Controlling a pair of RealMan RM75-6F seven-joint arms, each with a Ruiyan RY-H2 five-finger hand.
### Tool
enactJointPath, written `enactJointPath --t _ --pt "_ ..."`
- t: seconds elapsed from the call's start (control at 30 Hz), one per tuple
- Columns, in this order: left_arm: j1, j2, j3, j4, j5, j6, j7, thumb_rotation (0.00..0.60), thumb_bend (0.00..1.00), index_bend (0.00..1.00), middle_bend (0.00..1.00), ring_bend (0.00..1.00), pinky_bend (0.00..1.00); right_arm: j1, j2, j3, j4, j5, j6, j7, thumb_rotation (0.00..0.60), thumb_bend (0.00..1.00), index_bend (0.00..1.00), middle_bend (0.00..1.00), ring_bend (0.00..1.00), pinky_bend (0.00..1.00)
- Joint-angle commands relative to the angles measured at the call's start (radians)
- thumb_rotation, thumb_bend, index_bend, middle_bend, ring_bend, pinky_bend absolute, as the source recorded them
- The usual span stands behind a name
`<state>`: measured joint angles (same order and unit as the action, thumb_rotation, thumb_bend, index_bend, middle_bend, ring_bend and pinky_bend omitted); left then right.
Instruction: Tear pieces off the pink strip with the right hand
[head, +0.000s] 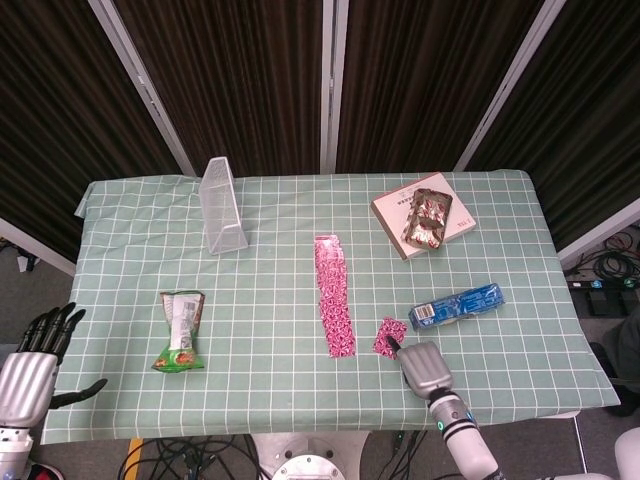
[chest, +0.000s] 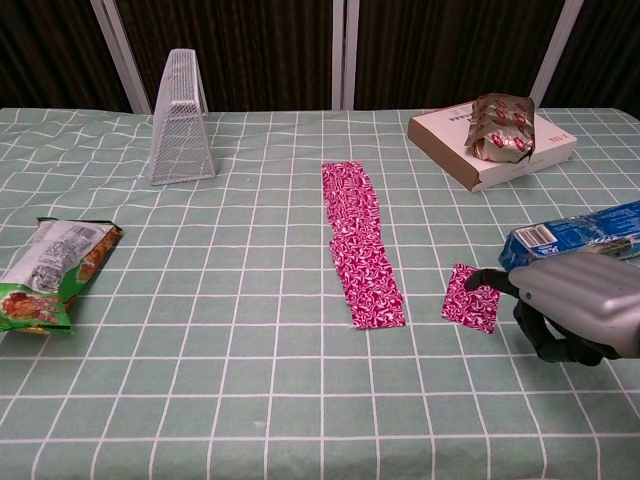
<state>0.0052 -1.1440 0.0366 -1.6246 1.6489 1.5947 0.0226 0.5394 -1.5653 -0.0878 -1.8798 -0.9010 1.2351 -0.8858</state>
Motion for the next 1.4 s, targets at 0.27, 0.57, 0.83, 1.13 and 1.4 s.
enactJointPath --t 0.27,0.57,0.83,1.13,1.4 --pt "0.004 0.009 -0.002 0.002 -0.01 0.004 -0.016 0.492 0.01 0.06 0.01 0.0 0.09 0.056 -0.111 0.054 0.009 0.054 -0.008 -0.119 0.6 1.0 0.14 0.89 0.76 0.69" --pt "0.002 0.005 -0.003 0.014 -0.016 -0.002 -0.031 0.492 0.01 0.06 0.01 0.0 0.09 0.096 -0.141 0.082 0.016 0.145 0.003 -0.188 0.6 1.0 0.14 0.89 0.76 0.69" --pt "0.007 0.017 -0.007 0.008 -0.017 0.011 -0.036 0.492 0.01 0.06 0.01 0.0 0.09 0.128 -0.171 0.089 0.036 0.217 -0.01 -0.219 0.6 1.0 0.14 0.89 0.76 0.69" --pt "0.009 0.02 -0.007 0.01 -0.017 0.015 -0.041 0.493 0.01 0.06 0.01 0.0 0.09 0.146 -0.188 0.078 0.035 0.206 0.004 -0.214 0.6 1.0 0.14 0.89 0.76 0.69" --pt "0.01 0.019 -0.008 0.014 -0.018 0.017 -0.048 0.491 0.01 0.06 0.01 0.0 0.09 0.155 -0.201 0.068 0.032 0.195 0.02 -0.217 0.6 1.0 0.14 0.89 0.76 0.69"
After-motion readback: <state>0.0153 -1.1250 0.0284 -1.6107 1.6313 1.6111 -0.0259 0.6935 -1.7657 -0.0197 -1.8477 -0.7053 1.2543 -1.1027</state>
